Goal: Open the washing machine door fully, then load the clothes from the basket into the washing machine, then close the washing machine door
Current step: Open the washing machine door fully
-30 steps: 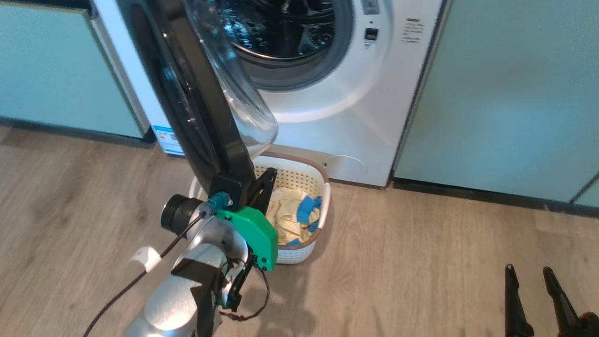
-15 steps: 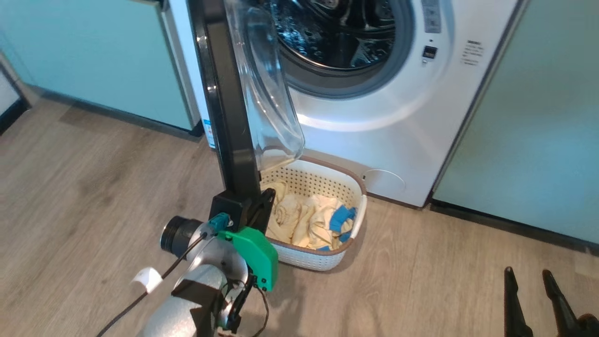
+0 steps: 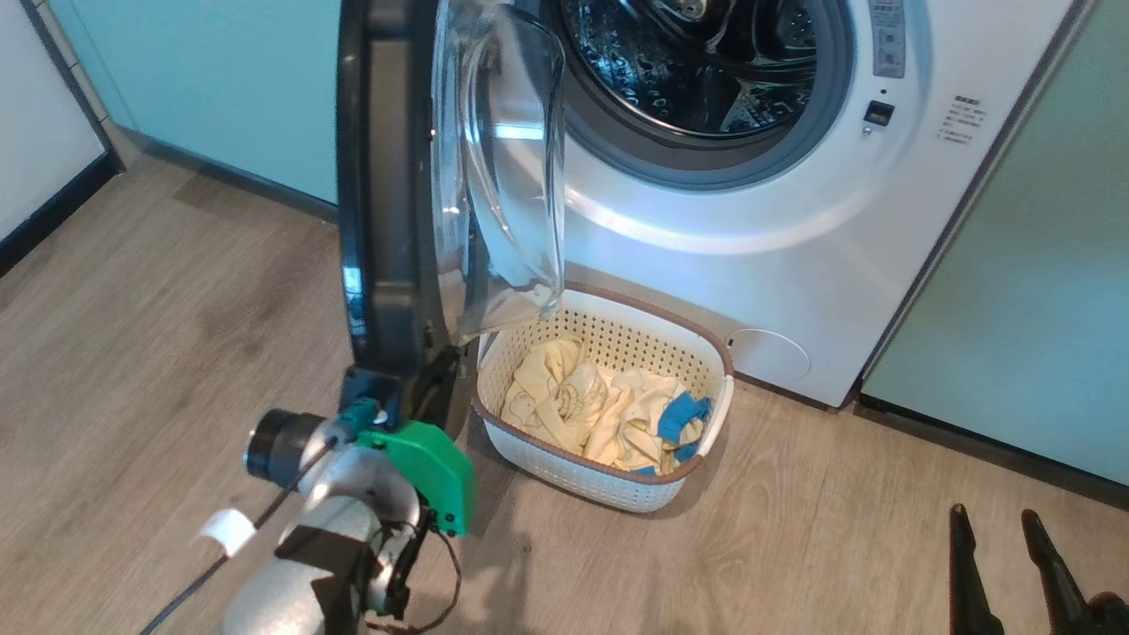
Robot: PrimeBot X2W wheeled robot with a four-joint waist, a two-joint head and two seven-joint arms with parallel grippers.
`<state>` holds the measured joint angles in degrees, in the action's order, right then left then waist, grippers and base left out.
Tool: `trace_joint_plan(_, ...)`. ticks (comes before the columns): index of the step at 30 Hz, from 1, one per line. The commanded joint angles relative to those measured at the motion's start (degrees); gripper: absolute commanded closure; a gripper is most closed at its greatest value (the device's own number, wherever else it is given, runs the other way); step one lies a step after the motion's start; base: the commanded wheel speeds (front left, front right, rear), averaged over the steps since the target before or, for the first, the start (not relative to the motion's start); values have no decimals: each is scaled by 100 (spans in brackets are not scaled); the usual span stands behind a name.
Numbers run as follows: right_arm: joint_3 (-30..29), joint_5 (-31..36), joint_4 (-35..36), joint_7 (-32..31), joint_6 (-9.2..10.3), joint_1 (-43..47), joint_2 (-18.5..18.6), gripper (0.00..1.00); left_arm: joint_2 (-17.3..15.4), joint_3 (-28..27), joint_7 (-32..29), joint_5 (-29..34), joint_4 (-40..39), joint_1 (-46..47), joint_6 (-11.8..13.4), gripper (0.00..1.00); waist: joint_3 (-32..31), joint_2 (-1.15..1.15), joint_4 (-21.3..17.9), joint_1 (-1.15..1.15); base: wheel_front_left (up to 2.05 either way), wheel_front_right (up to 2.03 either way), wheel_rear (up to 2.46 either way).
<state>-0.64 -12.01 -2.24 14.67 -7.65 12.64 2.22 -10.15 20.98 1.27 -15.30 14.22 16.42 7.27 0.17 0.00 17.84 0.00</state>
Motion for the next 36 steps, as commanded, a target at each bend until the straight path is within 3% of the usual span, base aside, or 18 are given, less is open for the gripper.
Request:
trace_joint_plan(1, 97, 14, 146, 33, 16, -140, 65, 0, -173, -311, 49, -45, -198, 170, 75, 100, 16, 0, 25, 0, 0, 0, 0)
trace_joint_plan(17, -37, 109, 130, 33, 16, -295, 65, 0, -621, -985, 496, -239, -38, 77, 410, 100, 203, 0, 115, 0, 0, 0, 0)
trace_joint_plan(36, -153, 325, 187, 13, 16, -364, 65, 0, -1201, -1488, 1247, -395, 1144, 538, 182, 100, 459, 0, 132, 0, 0, 0, 0)
